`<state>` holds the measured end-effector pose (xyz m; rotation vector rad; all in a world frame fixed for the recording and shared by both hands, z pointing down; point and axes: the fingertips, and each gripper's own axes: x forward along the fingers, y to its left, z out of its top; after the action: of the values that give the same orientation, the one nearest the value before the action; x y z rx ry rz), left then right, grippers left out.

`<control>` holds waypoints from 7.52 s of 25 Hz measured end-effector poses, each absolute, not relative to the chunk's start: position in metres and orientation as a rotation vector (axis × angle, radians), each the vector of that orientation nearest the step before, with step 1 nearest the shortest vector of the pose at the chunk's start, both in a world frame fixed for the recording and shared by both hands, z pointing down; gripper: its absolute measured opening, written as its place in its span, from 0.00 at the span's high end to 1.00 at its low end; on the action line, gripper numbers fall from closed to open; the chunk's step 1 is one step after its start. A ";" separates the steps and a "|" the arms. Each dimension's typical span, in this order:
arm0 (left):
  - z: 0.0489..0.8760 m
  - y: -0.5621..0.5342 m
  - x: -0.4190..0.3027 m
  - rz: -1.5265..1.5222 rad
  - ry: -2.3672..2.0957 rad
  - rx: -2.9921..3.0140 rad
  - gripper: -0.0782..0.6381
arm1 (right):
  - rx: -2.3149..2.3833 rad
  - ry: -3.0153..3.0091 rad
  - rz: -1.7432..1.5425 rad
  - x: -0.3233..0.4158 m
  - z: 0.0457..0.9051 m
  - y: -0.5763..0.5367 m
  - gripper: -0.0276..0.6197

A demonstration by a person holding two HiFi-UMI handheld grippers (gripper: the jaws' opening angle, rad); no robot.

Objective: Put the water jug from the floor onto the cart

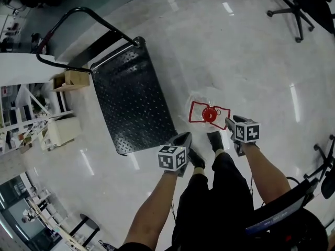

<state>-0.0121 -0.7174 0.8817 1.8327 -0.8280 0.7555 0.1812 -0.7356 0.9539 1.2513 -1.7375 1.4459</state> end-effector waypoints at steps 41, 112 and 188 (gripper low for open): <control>0.732 -0.679 -0.119 0.358 -1.311 1.813 0.89 | 0.960 -1.910 1.459 0.078 0.819 -0.759 0.84; 0.629 -0.492 -0.554 -0.024 -1.971 1.322 0.89 | 0.296 -2.180 0.943 -0.514 0.756 -0.746 0.82; 0.374 -0.201 -0.022 0.122 -1.131 2.835 0.89 | 1.331 -2.685 0.386 0.136 0.389 -0.255 0.95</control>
<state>-0.0216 -0.2008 0.3742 2.8352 -1.1315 0.1217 0.1363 -0.2548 0.3894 1.3306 -2.6846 0.3856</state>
